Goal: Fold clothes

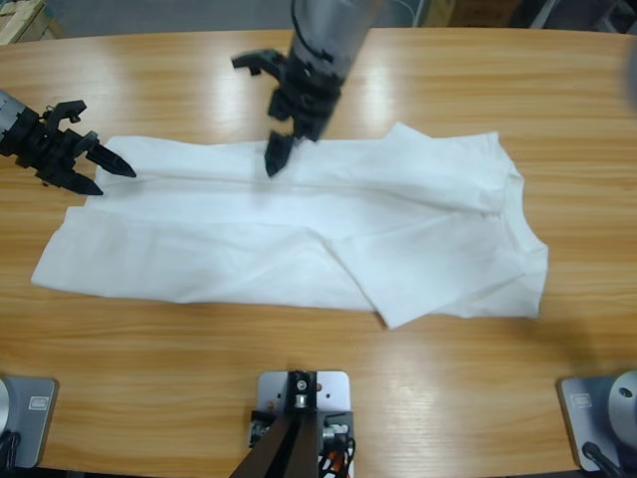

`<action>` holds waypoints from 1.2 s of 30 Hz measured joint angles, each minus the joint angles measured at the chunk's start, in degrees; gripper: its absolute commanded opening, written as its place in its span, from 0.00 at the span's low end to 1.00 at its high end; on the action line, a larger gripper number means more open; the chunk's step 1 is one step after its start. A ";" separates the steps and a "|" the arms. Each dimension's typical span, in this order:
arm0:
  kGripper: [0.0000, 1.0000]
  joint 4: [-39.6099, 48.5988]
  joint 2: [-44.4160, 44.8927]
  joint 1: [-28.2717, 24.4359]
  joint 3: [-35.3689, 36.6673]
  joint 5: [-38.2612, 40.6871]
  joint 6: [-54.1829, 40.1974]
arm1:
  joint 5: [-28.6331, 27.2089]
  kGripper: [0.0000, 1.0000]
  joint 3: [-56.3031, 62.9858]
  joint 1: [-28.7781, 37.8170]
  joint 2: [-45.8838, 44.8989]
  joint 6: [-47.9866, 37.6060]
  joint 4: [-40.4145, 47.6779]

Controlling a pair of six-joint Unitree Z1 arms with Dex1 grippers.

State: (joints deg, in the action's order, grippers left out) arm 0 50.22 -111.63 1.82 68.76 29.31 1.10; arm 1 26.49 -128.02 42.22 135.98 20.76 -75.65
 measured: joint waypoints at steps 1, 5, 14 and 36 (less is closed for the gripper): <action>0.90 0.00 0.00 0.03 -0.01 0.00 0.00 | -0.48 0.85 5.85 0.06 -2.23 -0.81 3.77; 0.90 -0.01 0.00 0.35 -0.01 0.00 0.00 | -5.42 0.72 20.59 0.17 -10.24 -4.62 16.12; 0.90 -0.01 0.00 0.90 -0.16 0.00 0.00 | -22.79 0.98 25.77 0.24 -18.02 -13.71 33.15; 0.90 -0.02 -0.01 0.92 -0.18 0.00 0.00 | -13.91 1.00 30.96 0.24 -9.69 -14.11 37.03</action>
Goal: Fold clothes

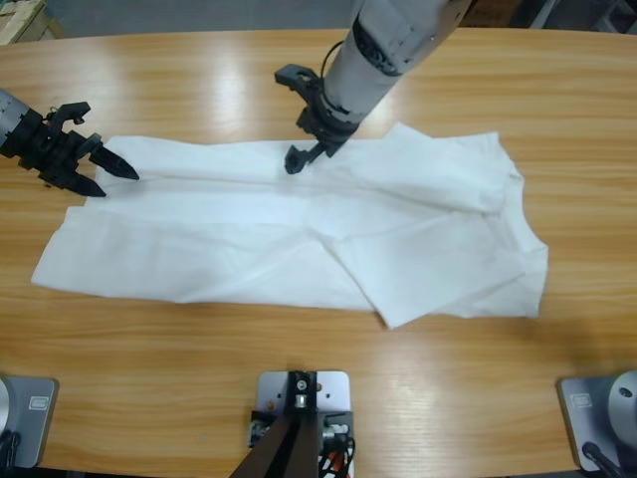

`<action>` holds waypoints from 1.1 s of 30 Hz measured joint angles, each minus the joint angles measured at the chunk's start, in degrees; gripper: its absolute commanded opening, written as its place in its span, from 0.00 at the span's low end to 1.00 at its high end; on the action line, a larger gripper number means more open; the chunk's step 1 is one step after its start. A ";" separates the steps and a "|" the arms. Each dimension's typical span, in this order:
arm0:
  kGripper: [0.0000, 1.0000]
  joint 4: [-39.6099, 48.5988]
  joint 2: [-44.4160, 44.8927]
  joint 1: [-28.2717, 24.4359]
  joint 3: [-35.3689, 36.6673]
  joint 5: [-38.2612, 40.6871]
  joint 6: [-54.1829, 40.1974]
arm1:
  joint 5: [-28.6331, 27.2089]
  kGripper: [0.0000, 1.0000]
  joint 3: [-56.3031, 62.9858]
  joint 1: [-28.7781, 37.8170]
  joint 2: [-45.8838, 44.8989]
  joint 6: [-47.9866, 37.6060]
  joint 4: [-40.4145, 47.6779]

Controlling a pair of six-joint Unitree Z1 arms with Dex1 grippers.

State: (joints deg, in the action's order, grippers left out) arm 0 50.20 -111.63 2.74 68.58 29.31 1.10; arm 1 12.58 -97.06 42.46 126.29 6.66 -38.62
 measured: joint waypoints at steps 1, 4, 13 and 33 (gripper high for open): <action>0.90 0.00 0.00 0.00 0.00 0.00 0.00 | 0.33 1.00 0.02 0.00 0.19 0.00 0.00; 0.90 0.00 0.00 0.00 0.00 0.00 0.00 | 0.94 1.00 0.62 0.00 0.80 0.00 0.00; 0.90 0.00 -0.01 0.02 0.00 0.00 0.00 | 1.01 1.00 3.77 0.02 0.86 -0.01 -0.06; 0.90 0.00 -0.01 0.62 0.00 0.00 0.00 | -1.85 1.00 -1.07 3.02 -1.15 -2.86 -12.65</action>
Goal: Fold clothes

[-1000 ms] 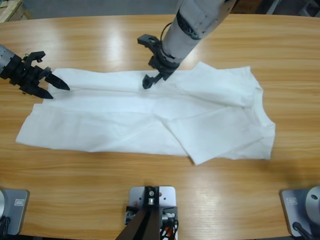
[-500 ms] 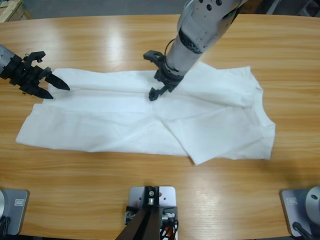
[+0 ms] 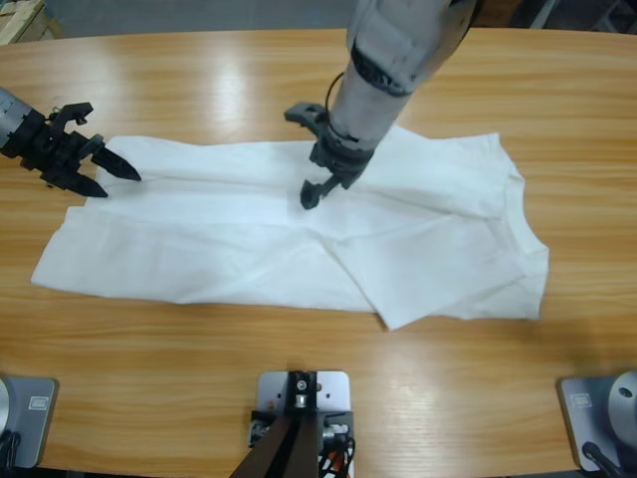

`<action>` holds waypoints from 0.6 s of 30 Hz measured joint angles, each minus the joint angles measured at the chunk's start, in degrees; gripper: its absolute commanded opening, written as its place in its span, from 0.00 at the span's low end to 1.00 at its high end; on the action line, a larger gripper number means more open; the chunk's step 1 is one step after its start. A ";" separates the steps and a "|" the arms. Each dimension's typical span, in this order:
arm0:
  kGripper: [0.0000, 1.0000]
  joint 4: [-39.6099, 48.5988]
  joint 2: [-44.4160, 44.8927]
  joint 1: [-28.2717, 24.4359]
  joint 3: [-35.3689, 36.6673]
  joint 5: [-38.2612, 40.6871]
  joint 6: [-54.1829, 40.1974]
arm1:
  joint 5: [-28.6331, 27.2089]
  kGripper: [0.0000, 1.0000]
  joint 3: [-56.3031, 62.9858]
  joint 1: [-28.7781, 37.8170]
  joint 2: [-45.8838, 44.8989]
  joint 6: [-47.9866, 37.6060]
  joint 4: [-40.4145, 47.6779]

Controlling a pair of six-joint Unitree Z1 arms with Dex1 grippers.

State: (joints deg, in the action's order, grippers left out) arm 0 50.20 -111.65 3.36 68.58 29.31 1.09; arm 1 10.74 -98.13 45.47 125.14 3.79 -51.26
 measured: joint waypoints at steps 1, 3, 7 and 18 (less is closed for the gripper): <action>0.90 0.00 0.00 0.01 0.00 0.00 0.00 | -0.02 1.00 -0.12 0.15 0.00 -0.05 -0.48; 0.90 0.00 0.00 0.02 0.00 0.00 0.00 | -0.03 1.00 -0.13 0.66 0.00 -0.25 -0.98; 0.90 0.00 0.00 0.04 0.00 0.00 0.00 | -0.03 1.00 -0.13 1.57 0.00 -0.95 -1.39; 0.90 0.00 -0.01 0.16 0.00 0.00 0.00 | -2.10 1.00 -8.24 2.35 -0.57 6.61 -0.38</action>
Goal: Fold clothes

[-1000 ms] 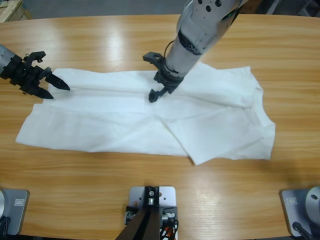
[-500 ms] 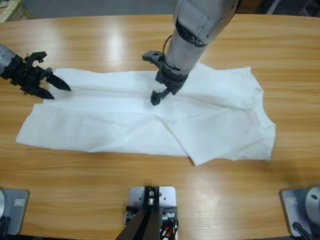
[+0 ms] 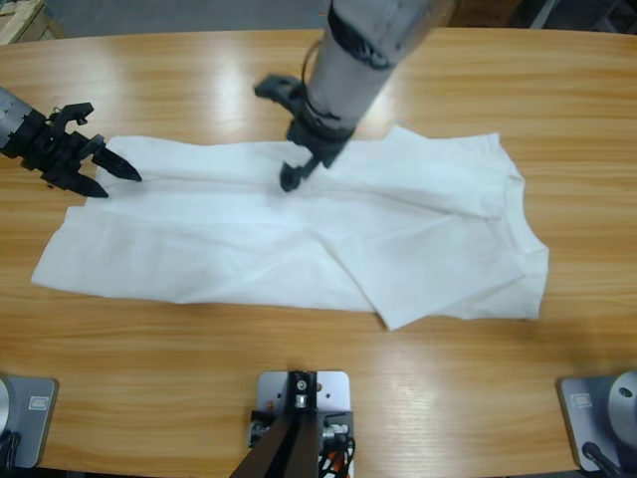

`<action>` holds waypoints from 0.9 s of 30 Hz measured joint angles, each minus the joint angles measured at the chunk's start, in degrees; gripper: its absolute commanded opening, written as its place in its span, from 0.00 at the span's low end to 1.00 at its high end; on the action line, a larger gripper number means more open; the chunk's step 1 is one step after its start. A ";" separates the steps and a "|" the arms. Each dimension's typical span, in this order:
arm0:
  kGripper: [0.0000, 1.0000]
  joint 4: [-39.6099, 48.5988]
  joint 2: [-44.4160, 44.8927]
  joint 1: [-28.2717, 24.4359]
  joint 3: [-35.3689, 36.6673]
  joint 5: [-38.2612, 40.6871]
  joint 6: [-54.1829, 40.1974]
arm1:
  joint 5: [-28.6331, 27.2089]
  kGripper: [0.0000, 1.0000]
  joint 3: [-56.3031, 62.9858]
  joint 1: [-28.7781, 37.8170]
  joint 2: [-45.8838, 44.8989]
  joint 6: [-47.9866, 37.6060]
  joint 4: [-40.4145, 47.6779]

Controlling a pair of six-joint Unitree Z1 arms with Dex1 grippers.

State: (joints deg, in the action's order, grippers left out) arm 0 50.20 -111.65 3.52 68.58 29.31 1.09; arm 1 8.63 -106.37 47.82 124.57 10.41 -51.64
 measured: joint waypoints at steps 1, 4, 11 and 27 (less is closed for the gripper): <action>0.90 0.00 0.00 0.00 0.00 0.00 0.00 | 0.38 1.00 -1.31 0.00 0.00 0.51 0.02; 0.90 0.00 0.00 0.00 0.00 0.00 0.00 | 2.28 1.00 -4.21 0.00 0.45 0.97 0.02; 0.90 0.00 -0.19 0.00 0.00 0.00 0.00 | 4.43 1.00 -5.10 0.00 4.49 0.99 0.02; 0.90 0.00 -0.53 0.00 0.00 -0.01 0.00 | 4.96 1.00 -5.18 -3.58 9.80 1.96 -0.19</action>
State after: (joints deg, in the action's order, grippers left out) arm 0 50.20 -112.19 3.52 68.58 29.29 1.10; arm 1 13.60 -111.55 44.24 134.37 12.37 -51.83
